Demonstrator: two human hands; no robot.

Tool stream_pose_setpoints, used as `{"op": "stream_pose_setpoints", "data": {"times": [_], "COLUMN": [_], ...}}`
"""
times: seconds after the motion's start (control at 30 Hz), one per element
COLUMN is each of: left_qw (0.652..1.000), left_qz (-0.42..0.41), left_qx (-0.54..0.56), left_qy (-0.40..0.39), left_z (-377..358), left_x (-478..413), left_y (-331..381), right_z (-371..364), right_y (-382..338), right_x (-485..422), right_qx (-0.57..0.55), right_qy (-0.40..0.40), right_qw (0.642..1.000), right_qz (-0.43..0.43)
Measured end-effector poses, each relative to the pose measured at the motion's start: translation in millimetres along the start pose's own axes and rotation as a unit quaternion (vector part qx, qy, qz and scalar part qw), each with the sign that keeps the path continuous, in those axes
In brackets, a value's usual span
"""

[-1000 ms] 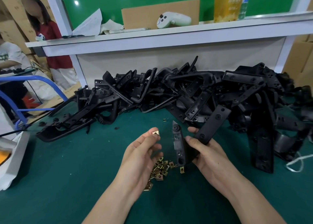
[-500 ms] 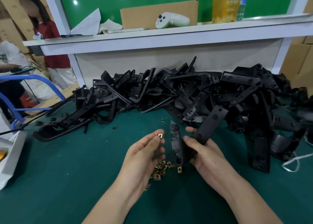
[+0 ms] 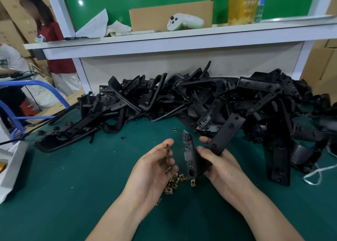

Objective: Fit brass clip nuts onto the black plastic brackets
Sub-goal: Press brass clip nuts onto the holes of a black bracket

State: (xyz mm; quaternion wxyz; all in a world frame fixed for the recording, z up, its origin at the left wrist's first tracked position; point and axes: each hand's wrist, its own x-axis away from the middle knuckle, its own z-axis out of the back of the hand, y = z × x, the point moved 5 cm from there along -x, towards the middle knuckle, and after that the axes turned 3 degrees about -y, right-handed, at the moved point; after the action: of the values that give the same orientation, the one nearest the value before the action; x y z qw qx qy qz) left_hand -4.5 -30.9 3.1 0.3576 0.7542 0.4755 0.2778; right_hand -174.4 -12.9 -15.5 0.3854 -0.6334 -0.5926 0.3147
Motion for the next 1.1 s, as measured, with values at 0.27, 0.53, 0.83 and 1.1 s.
{"op": "stream_pose_setpoints", "data": {"times": [0.27,0.53,0.83,1.1], "left_qw": [1.0,0.999,0.998,0.997], "left_qz": [-0.006,-0.006,-0.005,-0.018], "left_qx": [-0.005,-0.051,-0.059,-0.063], "left_qy": [0.007,0.012,0.02,0.031], "left_z": [-2.6,-3.7,-3.4,-4.2], "left_x": [-1.3,-2.0,-2.2,-1.4], "left_y": [-1.3,-6.3,-7.7,-7.0], "right_z": [-1.4,-0.7,-2.5,-2.9], "right_y": [-1.7,-0.6,0.2,0.7], "right_x": [-0.1,0.3,0.8,0.9], "right_qx": [0.001,0.011,0.014,0.017], "right_qy": [-0.002,-0.015,-0.026,-0.033], "right_qw": [1.0,1.0,1.0,0.999], "right_qz": [0.006,0.005,0.005,0.006]}}
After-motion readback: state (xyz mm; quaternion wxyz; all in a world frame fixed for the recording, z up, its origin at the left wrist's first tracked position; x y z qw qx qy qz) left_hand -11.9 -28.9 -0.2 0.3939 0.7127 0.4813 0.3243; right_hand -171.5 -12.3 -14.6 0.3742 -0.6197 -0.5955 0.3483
